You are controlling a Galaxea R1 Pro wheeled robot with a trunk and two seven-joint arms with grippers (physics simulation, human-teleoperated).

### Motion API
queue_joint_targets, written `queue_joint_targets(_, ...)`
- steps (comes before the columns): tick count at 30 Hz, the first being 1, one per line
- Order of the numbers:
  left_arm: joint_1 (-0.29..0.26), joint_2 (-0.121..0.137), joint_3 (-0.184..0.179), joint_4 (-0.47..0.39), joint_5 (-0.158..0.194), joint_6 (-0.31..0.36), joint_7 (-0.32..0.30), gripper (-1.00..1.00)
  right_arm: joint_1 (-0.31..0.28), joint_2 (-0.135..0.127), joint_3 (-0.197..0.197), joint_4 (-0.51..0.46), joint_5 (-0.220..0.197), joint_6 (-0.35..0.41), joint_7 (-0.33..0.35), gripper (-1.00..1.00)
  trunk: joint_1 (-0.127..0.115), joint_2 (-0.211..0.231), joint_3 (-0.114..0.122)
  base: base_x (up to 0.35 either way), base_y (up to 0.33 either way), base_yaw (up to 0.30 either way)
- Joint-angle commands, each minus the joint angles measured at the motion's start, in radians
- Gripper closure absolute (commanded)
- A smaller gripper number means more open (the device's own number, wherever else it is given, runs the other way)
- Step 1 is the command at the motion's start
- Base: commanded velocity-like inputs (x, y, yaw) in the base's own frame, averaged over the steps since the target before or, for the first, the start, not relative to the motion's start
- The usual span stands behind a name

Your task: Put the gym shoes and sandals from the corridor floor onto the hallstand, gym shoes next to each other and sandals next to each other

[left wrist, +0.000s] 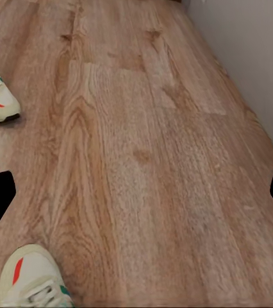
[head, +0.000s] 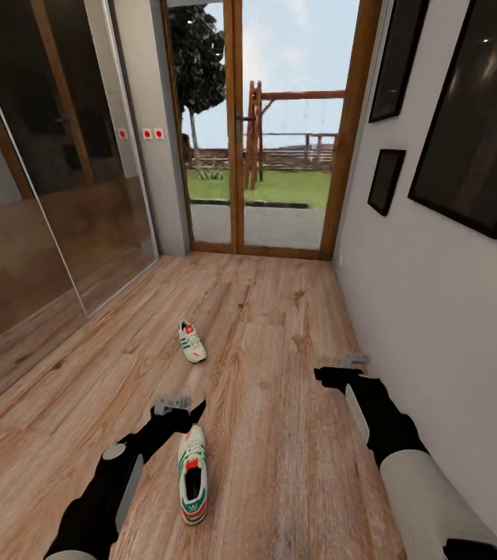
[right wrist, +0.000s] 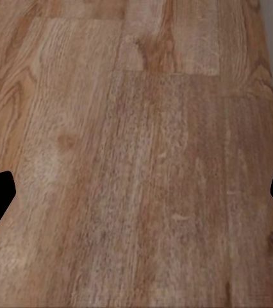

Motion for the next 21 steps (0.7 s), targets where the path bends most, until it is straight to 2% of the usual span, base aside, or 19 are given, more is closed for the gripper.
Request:
queue_joint_targets(1, 0.000, -0.002, 0.005, 0.004, -0.008, 0.005, -0.009, -1.00, 0.000, 0.001, -0.003, -0.007, 0.007, 0.006, 0.001, -1.00, 0.000, 0.000, -0.001, 0.000, 0.000, 0.000)
queue_joint_targets(11, 0.002, -0.006, -0.001, 0.060, -0.008, -0.014, 0.046, -1.00, 0.000, 0.001, -0.001, -0.063, 0.007, 0.005, 0.001, -1.00, 0.000, 0.000, -0.001, 0.000, 0.000, 0.000)
queue_joint_targets(21, 0.002, -0.043, -0.007, 0.116, -0.008, -0.070, 0.102, -1.00, 0.000, 0.001, -0.001, -0.085, 0.007, 0.005, 0.001, -1.00, 0.000, 0.000, -0.001, 0.000, 0.000, 0.000)
